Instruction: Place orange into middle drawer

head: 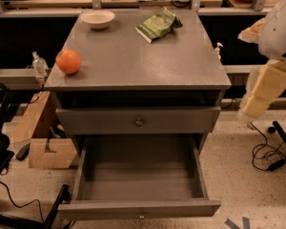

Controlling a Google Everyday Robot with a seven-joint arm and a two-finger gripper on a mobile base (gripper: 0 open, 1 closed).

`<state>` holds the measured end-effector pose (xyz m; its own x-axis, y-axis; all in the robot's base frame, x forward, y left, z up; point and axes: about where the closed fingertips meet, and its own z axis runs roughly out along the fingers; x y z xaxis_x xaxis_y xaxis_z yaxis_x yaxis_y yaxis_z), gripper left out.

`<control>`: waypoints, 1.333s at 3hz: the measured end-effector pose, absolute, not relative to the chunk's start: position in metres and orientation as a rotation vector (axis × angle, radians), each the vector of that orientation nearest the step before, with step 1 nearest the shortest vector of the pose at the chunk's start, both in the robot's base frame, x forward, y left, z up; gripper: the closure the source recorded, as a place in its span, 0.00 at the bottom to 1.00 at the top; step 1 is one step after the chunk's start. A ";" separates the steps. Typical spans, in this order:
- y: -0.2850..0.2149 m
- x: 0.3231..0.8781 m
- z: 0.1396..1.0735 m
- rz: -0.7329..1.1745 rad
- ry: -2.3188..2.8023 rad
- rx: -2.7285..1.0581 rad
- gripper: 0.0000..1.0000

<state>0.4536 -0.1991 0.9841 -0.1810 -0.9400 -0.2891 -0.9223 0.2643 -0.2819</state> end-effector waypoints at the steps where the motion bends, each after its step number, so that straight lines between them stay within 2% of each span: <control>1: -0.175 0.487 0.977 0.074 2.003 -1.638 0.00; 3: -0.077 0.565 0.993 0.355 1.607 -1.518 0.00; 4: -0.077 0.565 0.993 0.355 1.607 -1.518 0.00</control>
Offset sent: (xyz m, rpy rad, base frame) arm 0.1255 0.1185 0.0142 0.6573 -0.2674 0.2513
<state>0.5647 -0.0768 0.9925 0.1252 -0.6635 -0.7376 -0.9126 0.2147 -0.3480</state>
